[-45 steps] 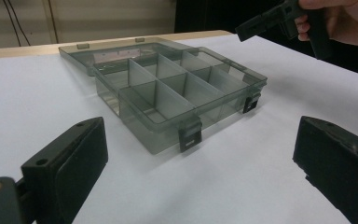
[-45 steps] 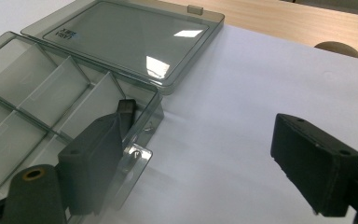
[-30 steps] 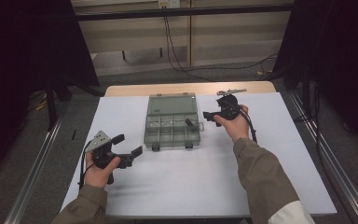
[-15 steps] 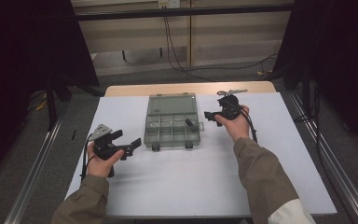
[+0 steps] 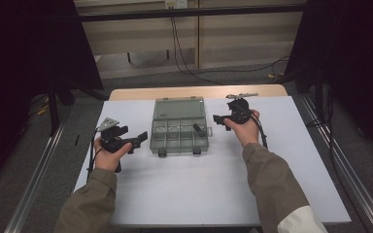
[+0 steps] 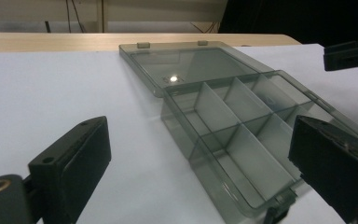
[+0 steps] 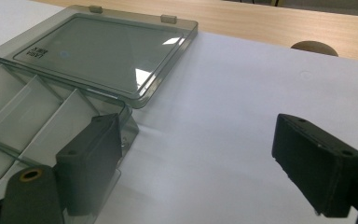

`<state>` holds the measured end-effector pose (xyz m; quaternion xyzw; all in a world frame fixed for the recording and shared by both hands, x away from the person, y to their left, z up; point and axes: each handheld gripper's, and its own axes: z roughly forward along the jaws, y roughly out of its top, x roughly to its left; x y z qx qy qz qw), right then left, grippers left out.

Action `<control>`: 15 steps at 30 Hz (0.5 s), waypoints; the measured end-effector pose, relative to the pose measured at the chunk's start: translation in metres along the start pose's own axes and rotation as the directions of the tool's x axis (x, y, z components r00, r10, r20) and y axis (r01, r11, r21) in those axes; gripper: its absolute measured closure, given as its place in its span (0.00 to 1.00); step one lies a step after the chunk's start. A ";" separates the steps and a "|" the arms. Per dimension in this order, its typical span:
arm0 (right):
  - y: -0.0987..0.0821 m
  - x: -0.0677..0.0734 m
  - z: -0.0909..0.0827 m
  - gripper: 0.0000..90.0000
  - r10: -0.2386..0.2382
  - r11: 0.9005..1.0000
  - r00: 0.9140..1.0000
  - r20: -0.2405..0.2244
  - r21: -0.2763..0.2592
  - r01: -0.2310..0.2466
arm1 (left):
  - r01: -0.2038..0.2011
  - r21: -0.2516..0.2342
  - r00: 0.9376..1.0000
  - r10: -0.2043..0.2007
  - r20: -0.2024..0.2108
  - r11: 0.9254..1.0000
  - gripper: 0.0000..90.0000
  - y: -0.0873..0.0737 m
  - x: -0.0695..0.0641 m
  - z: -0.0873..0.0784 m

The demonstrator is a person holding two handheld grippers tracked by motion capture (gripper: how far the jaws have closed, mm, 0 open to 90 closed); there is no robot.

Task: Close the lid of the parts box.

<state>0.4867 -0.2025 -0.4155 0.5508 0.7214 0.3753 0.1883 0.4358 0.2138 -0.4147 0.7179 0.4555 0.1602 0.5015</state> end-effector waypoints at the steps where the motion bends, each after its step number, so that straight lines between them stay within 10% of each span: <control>1: 0.000 0.000 0.000 0.17 0.003 1.000 1.000 0.000 -0.002 -0.003 | -0.001 0.003 1.000 0.001 -0.005 1.000 0.06 0.001 0.001 0.002; 15: -0.001 -0.005 0.006 0.18 0.027 1.000 1.000 0.005 -0.010 -0.026 | 0.017 0.038 0.999 -0.015 -0.044 0.999 0.08 0.012 0.011 0.028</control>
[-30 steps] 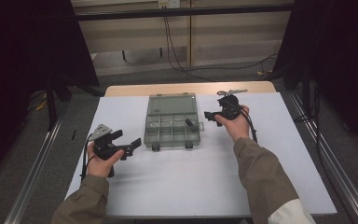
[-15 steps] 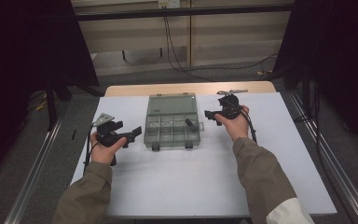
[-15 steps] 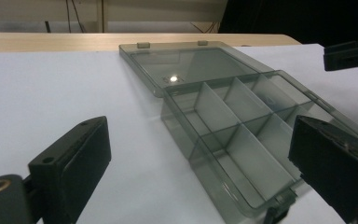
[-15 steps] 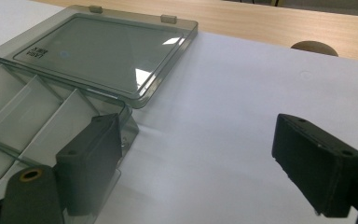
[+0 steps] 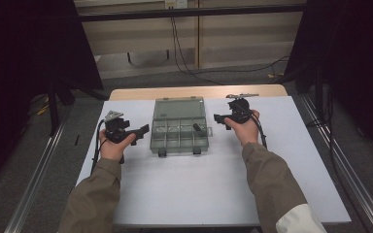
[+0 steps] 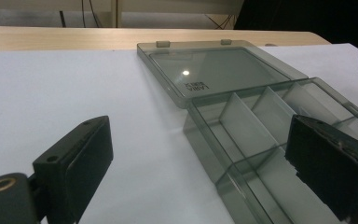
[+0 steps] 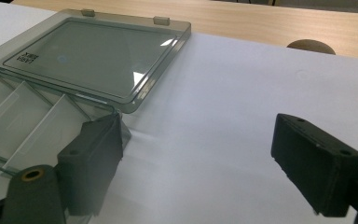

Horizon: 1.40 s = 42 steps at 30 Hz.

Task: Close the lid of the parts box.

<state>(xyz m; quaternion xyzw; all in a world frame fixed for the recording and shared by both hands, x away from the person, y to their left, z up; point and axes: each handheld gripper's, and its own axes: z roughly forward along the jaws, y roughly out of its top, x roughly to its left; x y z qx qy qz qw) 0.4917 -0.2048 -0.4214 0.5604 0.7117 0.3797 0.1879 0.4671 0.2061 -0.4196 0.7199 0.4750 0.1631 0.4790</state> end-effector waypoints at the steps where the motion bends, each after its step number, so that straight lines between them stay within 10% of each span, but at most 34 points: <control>1: 0.000 0.000 0.001 0.19 -0.006 1.000 1.000 0.000 -0.004 0.006 | 0.001 0.000 1.000 -0.001 -0.004 1.000 0.08 0.001 0.000 0.002; 30: 0.001 -0.003 0.019 0.21 0.052 0.997 0.999 0.012 -0.056 -0.051 | 0.011 0.038 0.999 -0.010 -0.045 0.999 0.12 0.032 0.008 0.039; 42: 0.003 0.008 0.029 0.44 0.033 0.999 0.998 0.048 -0.038 -0.032 | 0.068 0.067 0.989 -0.058 -0.137 0.995 0.40 0.034 0.020 0.055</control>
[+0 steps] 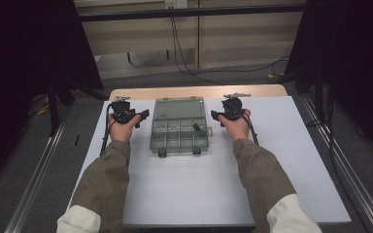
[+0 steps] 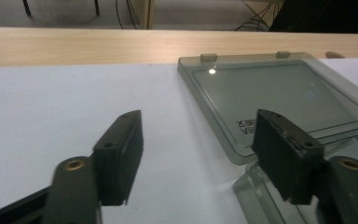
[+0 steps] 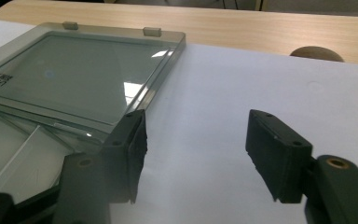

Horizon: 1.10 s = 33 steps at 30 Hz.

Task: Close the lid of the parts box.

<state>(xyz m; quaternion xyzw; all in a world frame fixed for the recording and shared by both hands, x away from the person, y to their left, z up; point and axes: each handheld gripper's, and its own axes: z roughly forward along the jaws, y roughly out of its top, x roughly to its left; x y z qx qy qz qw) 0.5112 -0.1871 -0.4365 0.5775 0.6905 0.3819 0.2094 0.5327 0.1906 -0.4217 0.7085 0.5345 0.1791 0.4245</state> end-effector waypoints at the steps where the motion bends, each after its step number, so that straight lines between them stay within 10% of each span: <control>1: 0.001 0.001 0.001 0.47 -0.006 1.000 1.000 0.001 0.002 0.006 | 0.002 0.003 1.000 -0.002 -0.004 1.000 0.42 0.000 0.001 0.001; 21: 0.004 0.006 0.026 0.91 -0.026 0.998 0.999 -0.044 0.056 0.029 | 0.032 0.084 0.999 -0.033 0.011 0.996 0.91 0.001 -0.002 0.033; 33: -0.002 0.003 0.044 1.00 -0.023 0.996 0.998 -0.066 0.085 0.029 | 0.051 0.126 0.999 -0.052 0.009 0.991 0.99 -0.006 -0.003 0.047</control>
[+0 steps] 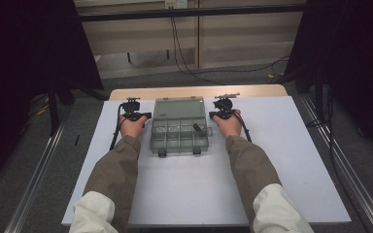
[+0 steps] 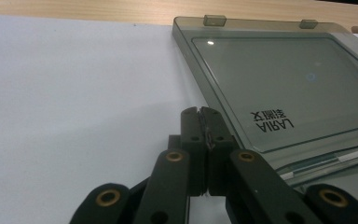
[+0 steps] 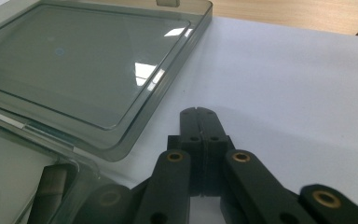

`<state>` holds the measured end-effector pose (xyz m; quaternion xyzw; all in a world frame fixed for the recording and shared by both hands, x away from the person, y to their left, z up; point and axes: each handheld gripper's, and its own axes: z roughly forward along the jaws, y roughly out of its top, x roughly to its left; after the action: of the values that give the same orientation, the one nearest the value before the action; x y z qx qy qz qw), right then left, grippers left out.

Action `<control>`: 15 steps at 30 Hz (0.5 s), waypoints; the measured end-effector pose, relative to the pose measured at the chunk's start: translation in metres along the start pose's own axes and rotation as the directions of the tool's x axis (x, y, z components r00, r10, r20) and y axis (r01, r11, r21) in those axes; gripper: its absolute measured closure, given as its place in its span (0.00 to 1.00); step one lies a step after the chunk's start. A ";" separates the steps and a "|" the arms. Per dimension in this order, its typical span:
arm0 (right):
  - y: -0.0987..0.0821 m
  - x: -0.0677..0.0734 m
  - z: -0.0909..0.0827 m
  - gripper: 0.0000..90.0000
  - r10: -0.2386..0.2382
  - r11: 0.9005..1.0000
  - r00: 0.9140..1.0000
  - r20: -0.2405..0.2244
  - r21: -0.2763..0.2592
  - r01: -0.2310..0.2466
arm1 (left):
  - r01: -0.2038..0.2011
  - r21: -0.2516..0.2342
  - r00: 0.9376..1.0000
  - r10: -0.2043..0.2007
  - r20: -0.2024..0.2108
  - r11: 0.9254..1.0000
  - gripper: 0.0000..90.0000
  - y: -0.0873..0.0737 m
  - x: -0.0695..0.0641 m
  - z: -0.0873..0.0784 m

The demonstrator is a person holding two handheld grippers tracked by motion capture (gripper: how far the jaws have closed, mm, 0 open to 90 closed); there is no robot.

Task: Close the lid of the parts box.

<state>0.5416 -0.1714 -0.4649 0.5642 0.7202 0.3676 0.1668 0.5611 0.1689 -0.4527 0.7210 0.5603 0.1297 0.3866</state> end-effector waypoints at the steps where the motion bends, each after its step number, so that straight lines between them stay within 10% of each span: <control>1: 0.001 0.000 0.000 1.00 0.003 1.000 1.000 -0.003 0.004 -0.003 | 0.009 -0.003 1.000 -0.009 0.001 1.000 0.99 -0.001 0.000 0.002; 15: 0.015 0.005 0.018 1.00 -0.005 1.000 1.000 -0.015 -0.004 0.005 | 0.045 0.008 0.999 -0.045 0.008 0.999 1.00 0.005 0.001 0.020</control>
<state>0.5622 -0.1594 -0.4660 0.5593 0.7220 0.3730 0.1636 0.5772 0.1610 -0.4629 0.7102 0.5754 0.1156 0.3888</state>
